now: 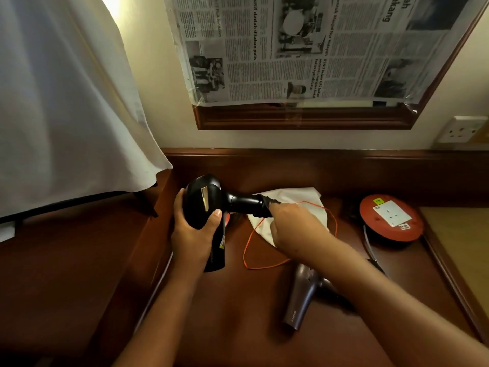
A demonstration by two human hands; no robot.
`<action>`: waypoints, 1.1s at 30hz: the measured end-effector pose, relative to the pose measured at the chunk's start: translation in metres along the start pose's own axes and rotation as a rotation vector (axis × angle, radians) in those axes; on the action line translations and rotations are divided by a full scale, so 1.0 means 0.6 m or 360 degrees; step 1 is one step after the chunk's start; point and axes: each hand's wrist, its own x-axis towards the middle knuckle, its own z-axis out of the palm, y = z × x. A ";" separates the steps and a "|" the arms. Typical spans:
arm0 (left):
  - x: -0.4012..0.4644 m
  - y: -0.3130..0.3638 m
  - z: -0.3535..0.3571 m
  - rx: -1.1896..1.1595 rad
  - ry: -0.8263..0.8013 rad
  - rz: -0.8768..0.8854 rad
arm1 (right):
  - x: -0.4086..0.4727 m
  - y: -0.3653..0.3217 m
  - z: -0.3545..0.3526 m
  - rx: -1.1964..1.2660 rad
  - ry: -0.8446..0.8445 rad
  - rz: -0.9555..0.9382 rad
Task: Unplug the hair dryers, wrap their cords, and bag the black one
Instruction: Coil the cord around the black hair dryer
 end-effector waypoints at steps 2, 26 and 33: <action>-0.002 0.000 0.002 -0.0070 0.0038 0.0001 | -0.002 -0.002 0.026 0.0139 0.0095 0.0021; -0.003 0.018 -0.027 -0.0645 -0.0009 -0.0292 | 0.003 0.000 0.144 0.2560 -0.0653 0.0139; -0.007 0.019 -0.042 -0.0714 -0.0085 -0.0351 | 0.002 0.006 0.170 0.2619 -0.0470 0.0005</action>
